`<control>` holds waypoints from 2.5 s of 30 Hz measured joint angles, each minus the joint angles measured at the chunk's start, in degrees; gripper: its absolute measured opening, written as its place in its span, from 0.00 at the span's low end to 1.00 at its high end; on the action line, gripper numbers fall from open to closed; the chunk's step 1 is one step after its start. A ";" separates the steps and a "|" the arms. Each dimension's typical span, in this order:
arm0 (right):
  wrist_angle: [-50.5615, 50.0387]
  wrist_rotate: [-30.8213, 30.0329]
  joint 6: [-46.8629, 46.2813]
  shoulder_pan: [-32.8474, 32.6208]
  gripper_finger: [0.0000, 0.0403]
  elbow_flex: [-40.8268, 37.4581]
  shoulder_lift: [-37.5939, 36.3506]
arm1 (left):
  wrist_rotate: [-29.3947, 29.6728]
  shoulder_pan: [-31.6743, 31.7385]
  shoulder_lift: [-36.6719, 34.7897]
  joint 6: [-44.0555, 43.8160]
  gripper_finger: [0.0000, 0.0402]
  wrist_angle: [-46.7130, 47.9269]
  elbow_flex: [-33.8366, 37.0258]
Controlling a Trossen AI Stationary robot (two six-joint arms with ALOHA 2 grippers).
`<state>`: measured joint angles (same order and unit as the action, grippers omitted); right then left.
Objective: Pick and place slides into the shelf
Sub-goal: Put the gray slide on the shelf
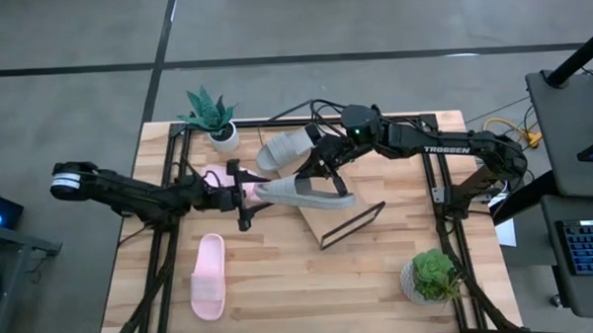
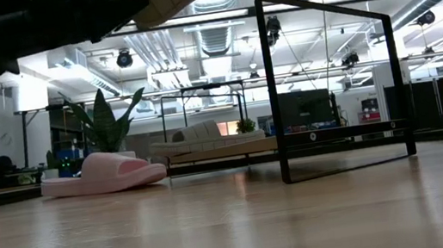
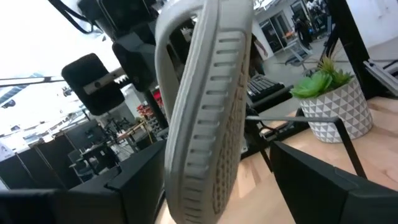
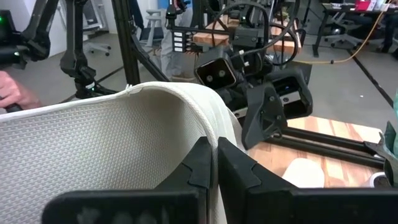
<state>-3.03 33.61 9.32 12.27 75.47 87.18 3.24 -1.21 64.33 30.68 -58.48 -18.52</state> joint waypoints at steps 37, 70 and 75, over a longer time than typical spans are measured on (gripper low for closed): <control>-25.22 -31.02 6.50 -0.82 0.26 12.24 -2.31 | 16.01 0.02 -5.46 8.74 0.03 14.90 -1.06; -31.05 -46.04 43.29 -11.78 0.40 14.81 -0.72 | 16.13 -0.02 -5.48 21.12 0.03 17.51 -1.46; -30.74 -40.08 43.85 -11.78 0.36 14.85 -0.75 | 13.45 0.00 -5.48 21.42 0.03 16.96 -1.64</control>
<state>-33.78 -6.48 53.17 0.49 90.32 86.43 16.70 -1.21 58.85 52.10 -41.51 -20.16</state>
